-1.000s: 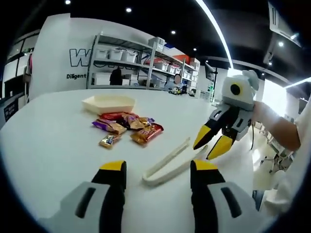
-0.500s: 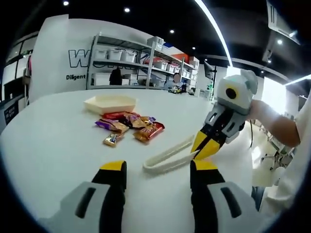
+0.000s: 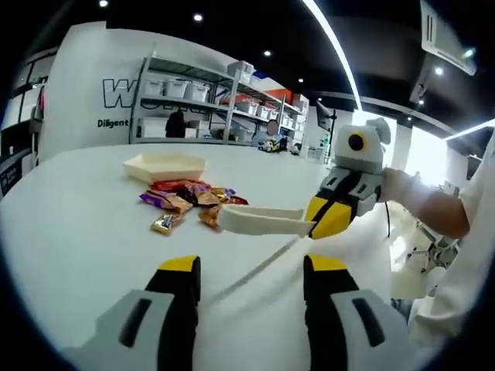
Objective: Place the target food into the container with the food tongs after gripping and lifting it, then release it inside without dropping or visibly crushing the food.
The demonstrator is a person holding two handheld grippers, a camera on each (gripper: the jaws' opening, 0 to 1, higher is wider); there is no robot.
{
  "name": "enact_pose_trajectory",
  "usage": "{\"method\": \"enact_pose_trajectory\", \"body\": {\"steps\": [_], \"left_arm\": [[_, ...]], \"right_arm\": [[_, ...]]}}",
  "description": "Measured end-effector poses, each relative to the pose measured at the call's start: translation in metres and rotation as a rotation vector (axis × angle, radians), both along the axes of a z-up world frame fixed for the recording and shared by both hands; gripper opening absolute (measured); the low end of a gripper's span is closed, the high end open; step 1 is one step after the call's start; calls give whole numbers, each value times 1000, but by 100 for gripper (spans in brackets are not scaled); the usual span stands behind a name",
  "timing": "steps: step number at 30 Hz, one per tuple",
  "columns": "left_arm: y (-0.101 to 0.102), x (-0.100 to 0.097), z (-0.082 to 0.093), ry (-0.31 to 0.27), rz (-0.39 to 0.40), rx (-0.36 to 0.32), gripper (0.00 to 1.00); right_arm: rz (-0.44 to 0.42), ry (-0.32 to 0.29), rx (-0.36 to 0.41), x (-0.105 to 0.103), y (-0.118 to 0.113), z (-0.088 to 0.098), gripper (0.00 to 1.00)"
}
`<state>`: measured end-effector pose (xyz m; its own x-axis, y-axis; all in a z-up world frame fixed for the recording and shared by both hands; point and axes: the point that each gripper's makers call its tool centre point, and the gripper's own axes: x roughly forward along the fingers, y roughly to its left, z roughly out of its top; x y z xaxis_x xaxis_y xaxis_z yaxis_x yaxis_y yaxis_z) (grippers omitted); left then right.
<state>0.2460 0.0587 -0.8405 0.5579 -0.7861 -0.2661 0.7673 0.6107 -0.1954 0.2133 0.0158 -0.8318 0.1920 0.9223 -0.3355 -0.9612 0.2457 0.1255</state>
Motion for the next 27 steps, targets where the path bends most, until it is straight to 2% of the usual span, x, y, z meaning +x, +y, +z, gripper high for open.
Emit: {"method": "enact_pose_trajectory", "body": {"steps": [2,4,7,14,20,23,27], "left_arm": [[-8,-5,9,-20,-35,-25,53],[-16,-9,19,-41,-66,-60,53],[-22,-15,25,-40,-92,-90,53],[-27,-23,33,-72,-132,-122,53],[-31,-33,50,-85,-179,-211,53],[-33,-38,58,-126,-199,-230,52],[-35,-43,62,-104,-220,-275,52]], "right_arm": [[5,20,42,-4,2,7,0],[19,10,60,-8,2,11,0],[25,9,76,-11,2,14,0],[50,14,106,-17,0,22,0],[140,8,129,-38,7,26,0],[173,13,162,-46,10,31,0],[185,3,179,-51,13,36,0]]}}
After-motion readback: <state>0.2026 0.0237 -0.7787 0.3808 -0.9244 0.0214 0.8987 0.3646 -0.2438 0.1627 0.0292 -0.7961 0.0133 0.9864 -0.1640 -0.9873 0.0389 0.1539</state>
